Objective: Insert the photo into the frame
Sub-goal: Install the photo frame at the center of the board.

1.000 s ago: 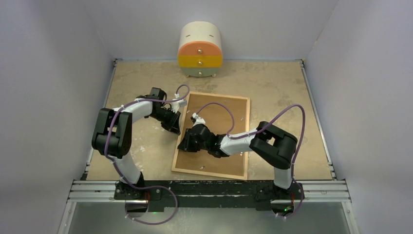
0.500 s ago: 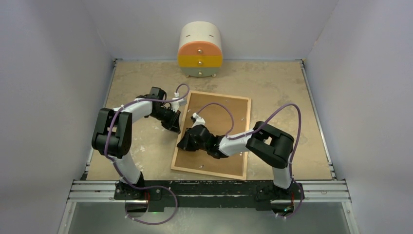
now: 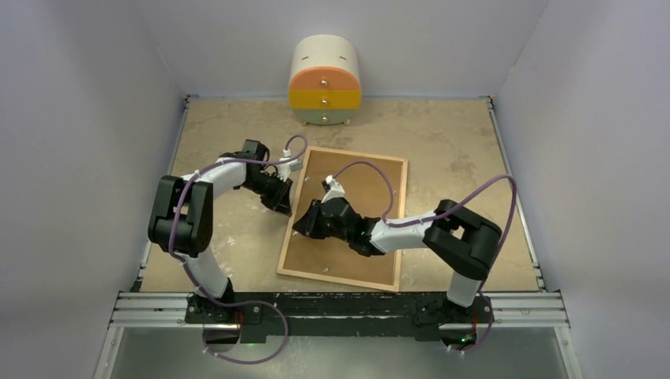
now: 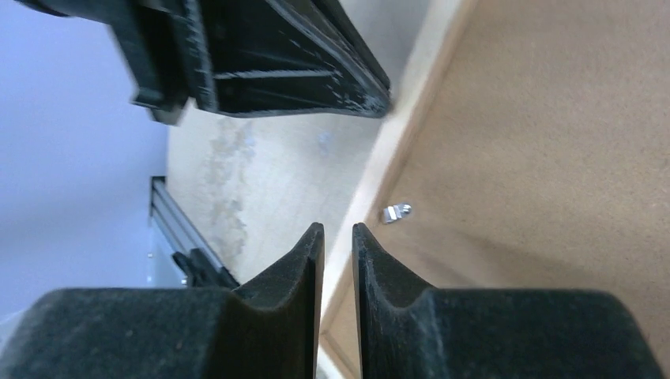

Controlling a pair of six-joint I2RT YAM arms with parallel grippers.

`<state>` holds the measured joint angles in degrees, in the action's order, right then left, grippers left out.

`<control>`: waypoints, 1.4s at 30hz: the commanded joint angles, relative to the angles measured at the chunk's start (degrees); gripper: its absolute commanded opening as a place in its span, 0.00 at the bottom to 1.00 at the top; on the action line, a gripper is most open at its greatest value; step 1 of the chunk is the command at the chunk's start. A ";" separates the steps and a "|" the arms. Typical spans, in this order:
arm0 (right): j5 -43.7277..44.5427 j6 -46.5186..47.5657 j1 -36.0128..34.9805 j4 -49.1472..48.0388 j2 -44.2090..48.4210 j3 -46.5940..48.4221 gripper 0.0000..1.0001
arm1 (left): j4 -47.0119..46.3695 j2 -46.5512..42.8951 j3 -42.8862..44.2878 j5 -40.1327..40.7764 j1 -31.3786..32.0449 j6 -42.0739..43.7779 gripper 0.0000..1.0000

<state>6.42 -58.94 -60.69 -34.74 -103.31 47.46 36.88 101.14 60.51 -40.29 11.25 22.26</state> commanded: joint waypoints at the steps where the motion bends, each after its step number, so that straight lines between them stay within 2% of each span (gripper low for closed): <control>1: -1.25 -0.32 0.19 1.54 4.86 -1.10 0.23 | 4.85 -3.69 4.07 -1.59 -1.51 3.81 0.13; 5: -2.62 -2.96 0.21 1.51 5.26 -4.06 0.24 | 7.75 -6.00 2.74 0.41 -1.59 12.15 0.31; 8: -2.55 -4.06 0.48 1.43 6.20 -6.11 0.26 | 7.61 -7.56 -1.00 0.59 -1.58 19.47 0.39; 12: -3.77 -5.36 3.35 1.71 10.36 -10.35 0.28 | 4.59 -9.08 -6.70 1.58 -1.50 25.23 0.40; 16: -4.33 -4.79 11.09 8.56 20.91 -15.74 0.32 | 2.27 -8.77 -9.20 4.47 -1.23 27.11 0.40; 17: -3.57 -4.11 12.58 12.58 24.47 -16.54 0.35 | 2.62 -8.58 -9.46 4.55 -1.16 27.73 0.39; 19: -0.41 -1.78 17.43 22.65 31.27 -16.10 0.46 | 2.38 -8.81 -10.68 4.66 -0.99 28.73 0.39; 22: 4.72 2.05 25.26 35.04 38.93 -14.50 0.74 | 1.99 -9.25 -11.85 4.99 -0.22 29.48 0.39; 24: 6.42 4.84 29.63 39.62 40.82 -13.91 0.82 | 2.21 -9.34 -11.77 4.39 0.06 29.38 0.39; 26: 5.05 6.89 33.45 40.10 41.04 -14.04 0.86 | 2.39 -9.43 -11.69 3.58 0.64 29.02 0.39; 28: 1.51 7.82 35.79 37.18 39.88 -14.39 0.87 | 2.66 -9.36 -11.65 2.76 1.67 28.49 0.39; 31: -2.43 9.62 35.90 29.35 33.86 -10.97 0.82 | 3.60 -9.52 -11.43 -0.43 3.22 27.60 0.39; 35: -8.52 10.73 34.40 26.57 21.05 -0.83 0.74 | 5.96 -9.20 -10.70 -4.25 4.05 29.42 0.40; 42: -13.32 10.46 26.21 25.60 -0.75 19.61 0.68 | 11.71 -6.80 -7.08 -10.14 3.49 34.60 0.40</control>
<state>-1.80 -49.52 -30.48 -6.68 -96.07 57.56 44.21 92.99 50.11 -43.11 14.81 52.16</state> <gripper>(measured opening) 0.697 0.397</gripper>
